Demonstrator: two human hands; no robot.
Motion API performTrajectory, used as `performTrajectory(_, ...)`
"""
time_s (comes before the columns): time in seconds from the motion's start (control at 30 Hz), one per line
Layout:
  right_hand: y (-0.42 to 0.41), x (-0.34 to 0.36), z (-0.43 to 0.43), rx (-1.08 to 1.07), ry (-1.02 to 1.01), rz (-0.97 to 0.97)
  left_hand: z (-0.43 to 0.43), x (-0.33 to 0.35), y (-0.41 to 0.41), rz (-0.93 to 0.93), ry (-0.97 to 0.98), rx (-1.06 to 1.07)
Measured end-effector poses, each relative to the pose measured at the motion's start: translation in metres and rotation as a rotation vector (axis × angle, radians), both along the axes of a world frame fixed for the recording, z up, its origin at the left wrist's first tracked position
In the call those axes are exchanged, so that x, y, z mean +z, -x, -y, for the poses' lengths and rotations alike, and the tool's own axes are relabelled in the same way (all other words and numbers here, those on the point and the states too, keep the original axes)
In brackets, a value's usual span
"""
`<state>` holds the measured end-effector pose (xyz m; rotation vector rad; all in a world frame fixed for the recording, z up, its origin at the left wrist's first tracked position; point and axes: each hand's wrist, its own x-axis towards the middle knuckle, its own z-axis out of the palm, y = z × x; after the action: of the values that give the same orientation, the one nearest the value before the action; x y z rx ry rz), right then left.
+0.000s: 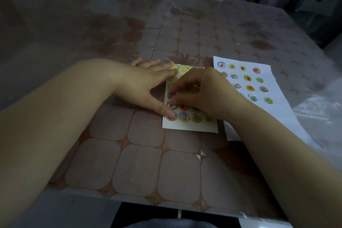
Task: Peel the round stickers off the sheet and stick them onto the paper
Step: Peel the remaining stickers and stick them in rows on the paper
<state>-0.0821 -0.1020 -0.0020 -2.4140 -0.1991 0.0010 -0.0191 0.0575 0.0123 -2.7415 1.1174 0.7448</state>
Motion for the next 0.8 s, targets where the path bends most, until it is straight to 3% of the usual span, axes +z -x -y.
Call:
performTrajectory(0.43,-0.001,-0.002,-0.002,0.007,0.044,-0.028,-0.001,-0.002,-0.003,0.001,0.016,-0.004)
performTrajectory(0.6,0.002,-0.001,0.007,-0.04,-0.054,-0.001,-0.002,0.0,-0.003,-0.01,0.028,-0.006)
performTrajectory(0.8,0.001,-0.002,0.01,-0.142,-0.198,-0.013,-0.004,0.002,-0.007,0.076,0.175,-0.007)
